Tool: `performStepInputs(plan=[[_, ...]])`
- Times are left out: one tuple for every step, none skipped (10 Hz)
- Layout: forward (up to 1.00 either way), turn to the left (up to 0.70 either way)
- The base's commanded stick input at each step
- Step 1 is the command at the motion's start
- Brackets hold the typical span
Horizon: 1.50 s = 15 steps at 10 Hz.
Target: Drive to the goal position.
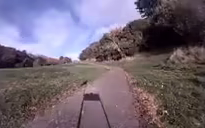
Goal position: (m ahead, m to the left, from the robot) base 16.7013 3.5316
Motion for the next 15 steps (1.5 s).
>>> performStepInputs(plan=[[0.70,-0.14],[0.70,-0.14],[0.70,-0.14],[0.70,-0.14],[0.70,-0.14],[0.70,-0.14],[0.70,-0.14],[0.70,-0.14],[0.70,-0.14],[0.70,-0.14],[0.70,-0.14],[0.70,-0.14],[0.70,-0.14],[0.70,-0.14],[0.70,-0.14]])
